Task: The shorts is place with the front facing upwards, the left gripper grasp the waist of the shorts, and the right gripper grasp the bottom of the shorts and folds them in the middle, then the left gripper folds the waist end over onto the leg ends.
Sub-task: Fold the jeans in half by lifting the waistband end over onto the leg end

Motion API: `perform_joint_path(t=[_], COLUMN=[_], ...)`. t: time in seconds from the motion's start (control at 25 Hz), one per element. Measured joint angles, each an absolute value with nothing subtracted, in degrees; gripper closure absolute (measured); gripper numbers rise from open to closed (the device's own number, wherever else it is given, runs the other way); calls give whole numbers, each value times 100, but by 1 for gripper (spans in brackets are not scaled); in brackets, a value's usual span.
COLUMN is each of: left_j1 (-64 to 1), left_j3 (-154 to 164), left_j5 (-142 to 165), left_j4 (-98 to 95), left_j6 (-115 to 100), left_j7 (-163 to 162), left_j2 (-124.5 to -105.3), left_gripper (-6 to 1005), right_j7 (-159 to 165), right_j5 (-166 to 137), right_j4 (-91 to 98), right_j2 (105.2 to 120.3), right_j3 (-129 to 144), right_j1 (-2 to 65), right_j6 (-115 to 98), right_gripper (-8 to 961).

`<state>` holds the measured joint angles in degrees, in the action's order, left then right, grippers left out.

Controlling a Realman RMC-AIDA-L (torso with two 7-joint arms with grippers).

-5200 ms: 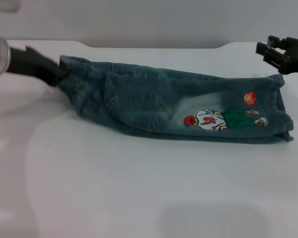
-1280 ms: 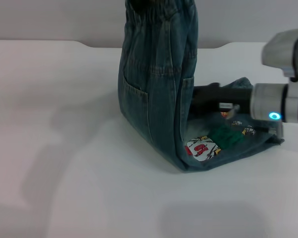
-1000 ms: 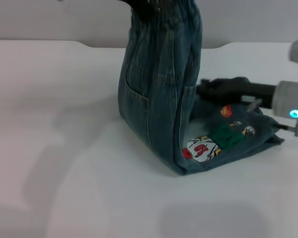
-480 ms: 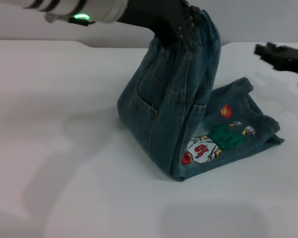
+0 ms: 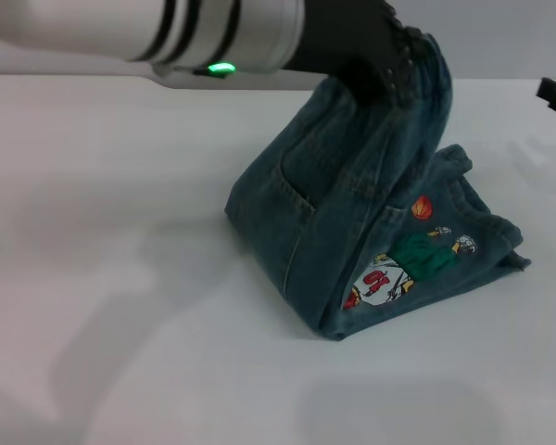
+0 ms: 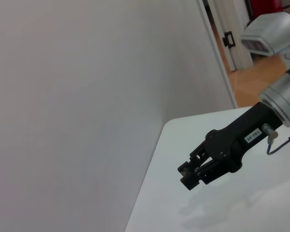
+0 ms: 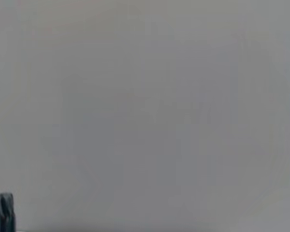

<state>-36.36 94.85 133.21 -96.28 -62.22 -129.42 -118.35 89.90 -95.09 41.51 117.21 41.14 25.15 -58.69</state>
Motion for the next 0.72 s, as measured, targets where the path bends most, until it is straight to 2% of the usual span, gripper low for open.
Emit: perform_joint_path(t=[0.72], left_j1=[-3680], left_j3=[10545], left_j5=[13274], left_j4=[-8921], left_j6=[-4650], left_j7=[-13366], left_j2=[-11874], left_gripper=[966], right_j7=[8998], right_j5=[-9537], right_j4=[4149], right_j2=[11484], right_j3=[3972], right_j1=[2373], right_j6=[-6098], right_gripper=[602])
